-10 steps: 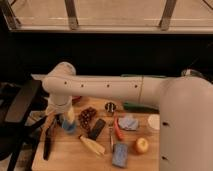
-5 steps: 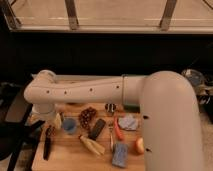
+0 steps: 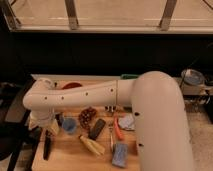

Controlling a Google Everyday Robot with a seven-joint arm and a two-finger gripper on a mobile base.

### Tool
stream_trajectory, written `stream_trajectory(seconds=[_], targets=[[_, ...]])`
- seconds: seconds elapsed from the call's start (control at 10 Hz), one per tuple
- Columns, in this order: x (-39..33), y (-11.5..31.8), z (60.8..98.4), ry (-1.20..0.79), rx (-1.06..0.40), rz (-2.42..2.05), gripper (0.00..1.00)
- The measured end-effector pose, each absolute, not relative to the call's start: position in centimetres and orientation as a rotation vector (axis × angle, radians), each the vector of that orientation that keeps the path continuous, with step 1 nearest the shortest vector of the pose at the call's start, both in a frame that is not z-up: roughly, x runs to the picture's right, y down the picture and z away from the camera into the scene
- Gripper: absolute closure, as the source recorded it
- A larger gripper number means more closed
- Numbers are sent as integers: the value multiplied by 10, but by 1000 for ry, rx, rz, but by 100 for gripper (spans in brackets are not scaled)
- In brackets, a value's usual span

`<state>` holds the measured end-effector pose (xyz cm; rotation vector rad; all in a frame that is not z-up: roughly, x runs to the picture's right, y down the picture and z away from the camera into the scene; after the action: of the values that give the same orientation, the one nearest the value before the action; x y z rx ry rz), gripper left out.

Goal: Wipe table surface with brush

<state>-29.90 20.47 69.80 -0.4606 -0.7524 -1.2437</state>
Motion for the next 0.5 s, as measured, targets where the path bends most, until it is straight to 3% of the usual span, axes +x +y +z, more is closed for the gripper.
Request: stream_trajectory(seconds=[0.5], targets=[[-314, 230, 715, -740, -485, -1242, 28]])
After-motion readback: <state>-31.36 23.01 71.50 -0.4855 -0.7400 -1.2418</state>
